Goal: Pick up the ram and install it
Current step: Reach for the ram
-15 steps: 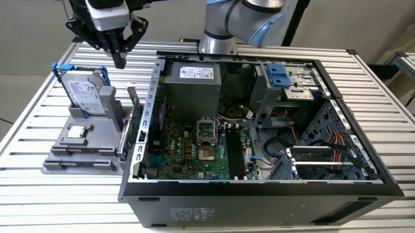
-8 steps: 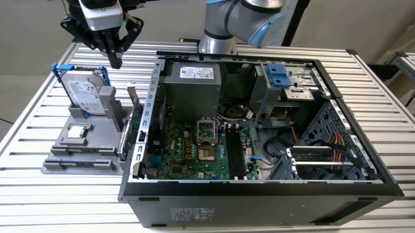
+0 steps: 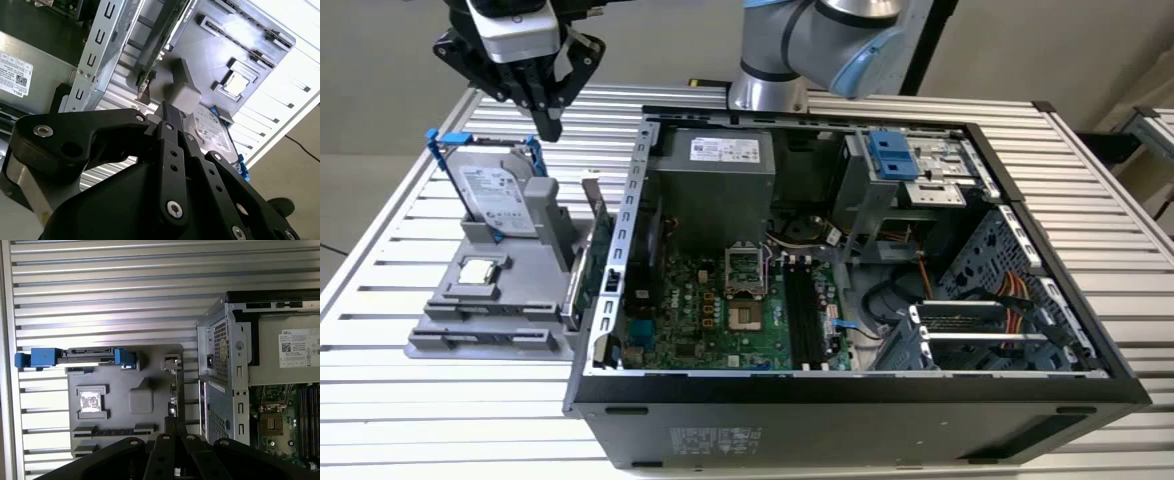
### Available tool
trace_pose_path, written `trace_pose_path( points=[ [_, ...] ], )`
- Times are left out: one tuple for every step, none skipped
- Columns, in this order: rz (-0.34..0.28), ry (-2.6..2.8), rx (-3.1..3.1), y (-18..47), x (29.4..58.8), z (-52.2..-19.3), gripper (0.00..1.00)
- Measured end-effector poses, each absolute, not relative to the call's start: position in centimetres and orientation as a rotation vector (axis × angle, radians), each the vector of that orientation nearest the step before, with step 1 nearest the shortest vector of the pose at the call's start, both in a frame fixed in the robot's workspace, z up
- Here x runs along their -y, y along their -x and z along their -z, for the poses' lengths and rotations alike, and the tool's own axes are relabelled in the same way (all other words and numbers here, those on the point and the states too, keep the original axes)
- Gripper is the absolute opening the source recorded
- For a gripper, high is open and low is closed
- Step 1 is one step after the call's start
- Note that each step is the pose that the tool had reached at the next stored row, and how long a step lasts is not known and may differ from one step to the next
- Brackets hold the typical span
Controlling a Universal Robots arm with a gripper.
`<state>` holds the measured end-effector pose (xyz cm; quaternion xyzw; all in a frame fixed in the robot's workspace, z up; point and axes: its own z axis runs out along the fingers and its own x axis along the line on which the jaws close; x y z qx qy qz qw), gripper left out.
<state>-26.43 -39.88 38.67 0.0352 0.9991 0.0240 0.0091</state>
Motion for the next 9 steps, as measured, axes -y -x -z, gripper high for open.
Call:
trace_pose_path(
  points=[
    [-0.075,-0.110,-3.121,26.54,39.88,-38.67,0.00],
    [-0.075,-0.110,-3.121,26.65,39.88,-38.67,0.00],
    [-0.075,-0.110,-3.121,26.75,39.88,-38.67,0.00],
    [-0.075,-0.110,-3.121,26.85,39.88,-38.67,0.00],
    [-0.075,-0.110,-3.121,26.94,39.88,-38.66,0.00],
    [-0.075,-0.110,-3.121,27.03,39.88,-38.66,0.00],
    [-0.075,-0.110,-3.121,27.11,39.88,-38.65,0.00],
    [-0.075,-0.110,-3.121,27.19,39.88,-38.64,0.00],
    [-0.075,-0.110,-3.121,27.24,39.88,-38.63,0.00]
  ],
)
